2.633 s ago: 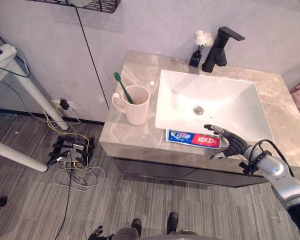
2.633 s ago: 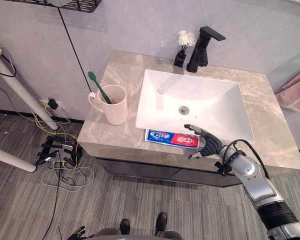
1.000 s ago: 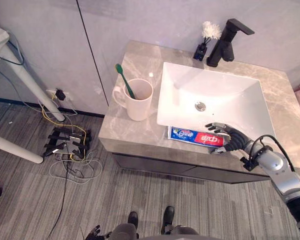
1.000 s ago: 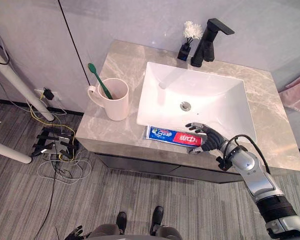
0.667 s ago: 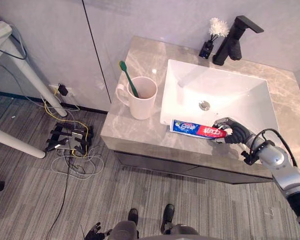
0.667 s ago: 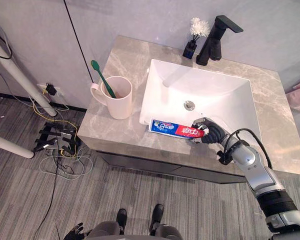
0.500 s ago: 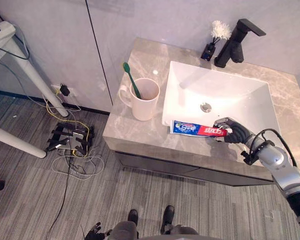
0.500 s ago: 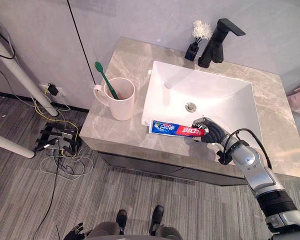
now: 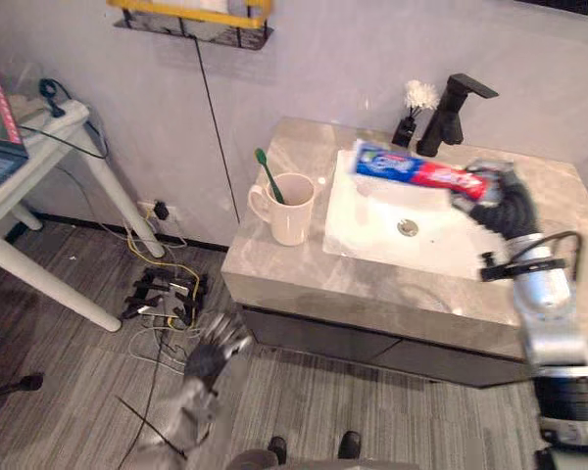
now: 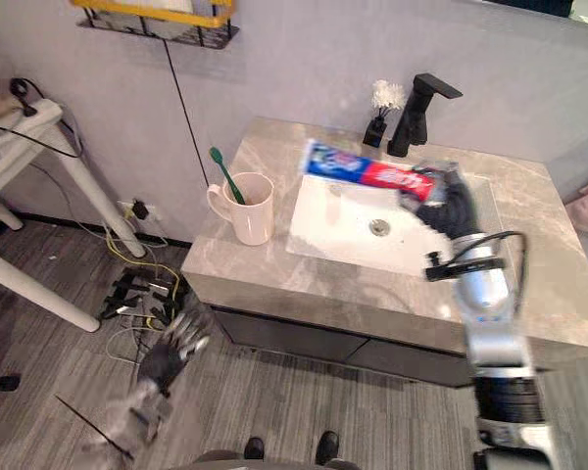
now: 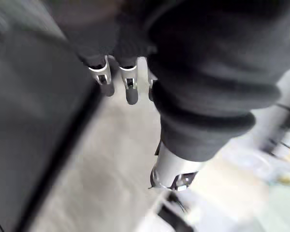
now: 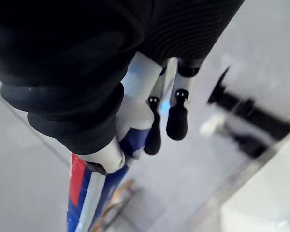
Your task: Organize washtable
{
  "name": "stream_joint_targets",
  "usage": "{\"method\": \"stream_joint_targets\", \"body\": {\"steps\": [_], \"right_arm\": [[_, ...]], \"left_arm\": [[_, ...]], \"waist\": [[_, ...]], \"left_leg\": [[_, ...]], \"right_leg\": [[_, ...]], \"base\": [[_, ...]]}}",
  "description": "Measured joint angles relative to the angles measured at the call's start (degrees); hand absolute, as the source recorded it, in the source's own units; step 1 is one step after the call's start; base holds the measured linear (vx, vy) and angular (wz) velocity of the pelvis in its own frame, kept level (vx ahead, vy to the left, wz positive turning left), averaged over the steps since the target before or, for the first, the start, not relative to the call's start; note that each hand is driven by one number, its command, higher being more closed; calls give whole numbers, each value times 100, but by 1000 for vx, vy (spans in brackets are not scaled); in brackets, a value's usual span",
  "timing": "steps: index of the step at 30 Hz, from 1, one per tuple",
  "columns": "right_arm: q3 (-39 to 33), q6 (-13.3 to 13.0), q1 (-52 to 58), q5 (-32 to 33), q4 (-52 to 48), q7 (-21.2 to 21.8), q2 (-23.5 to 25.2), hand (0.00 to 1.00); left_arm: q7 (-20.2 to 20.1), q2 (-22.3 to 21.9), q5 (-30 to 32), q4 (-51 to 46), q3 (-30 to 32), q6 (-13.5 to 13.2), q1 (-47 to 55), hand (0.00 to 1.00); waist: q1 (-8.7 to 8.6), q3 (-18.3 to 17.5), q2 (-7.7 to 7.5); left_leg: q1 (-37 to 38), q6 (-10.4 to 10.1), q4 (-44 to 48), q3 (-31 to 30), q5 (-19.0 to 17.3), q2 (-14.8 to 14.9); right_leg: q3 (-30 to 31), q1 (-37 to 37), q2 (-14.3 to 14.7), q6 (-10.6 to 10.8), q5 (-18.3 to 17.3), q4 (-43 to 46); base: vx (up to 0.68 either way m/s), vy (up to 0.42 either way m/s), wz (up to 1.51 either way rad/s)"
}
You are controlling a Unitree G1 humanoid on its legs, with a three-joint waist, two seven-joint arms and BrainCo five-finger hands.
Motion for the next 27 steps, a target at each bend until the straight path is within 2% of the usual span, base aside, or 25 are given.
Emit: {"method": "stream_joint_targets", "body": {"steps": [2, 4, 7, 11, 19, 20, 27], "right_arm": [[177, -14, 0, 44, -186, 5, 6, 100], [194, 5, 2, 50, -309, -27, 193, 100], [735, 9, 4, 95, -706, 50, 610, 100], [1075, 5, 7, 41, -878, 252, 813, 100], [1082, 21, 42, -142, -878, 236, 1274, 100], [1092, 23, 81, -186, -879, 236, 1350, 100], [1137, 135, 457, -312, -880, 251, 1523, 100]], "left_arm": [[-113, -63, -214, -49, 19, 32, -68, 0], [-96, 14, -271, -59, -175, 154, -94, 0], [10, 248, -588, -629, -1217, 361, -532, 0], [-3, 130, -697, -1089, -1719, 366, -1178, 0], [70, 110, -705, -1097, -2138, 447, -1480, 0], [142, 107, -705, -1096, -2181, 472, -1511, 0], [372, -62, -713, -1101, -2100, 467, -1739, 0]], "waist": [[-3, -31, 50], [-11, -44, 15], [-11, -57, -11], [-17, -70, -32], [-91, -70, -32], [-144, -70, -32], [-158, -92, -53]], "left_leg": [[24, 3, 1, 1, 2, -20], [39, 3, -2, 1, 2, -19], [41, 13, -7, -16, 25, -16], [41, -15, -37, -99, 83, -18], [78, -29, -110, -164, 166, -17], [102, -28, -127, -171, 178, -17], [157, -23, -225, -157, 232, -12]], "right_leg": [[-3, 24, -4, 0, 0, 9], [-2, 35, -2, 0, 0, 7], [-27, 50, -2, 0, 1, 4], [-112, 74, -3, -1, 1, 4], [-163, 107, 0, -5, 3, 4], [-170, 128, 0, -5, 4, 4], [-157, 154, 12, -25, 38, -65]], "base": [[-33, 34, 2], [0, 0, 0], [-15, 2, 3], [-11, -1, 11], [-34, -1, 5], [0, 0, 0], [-9, 3, -1]]}}
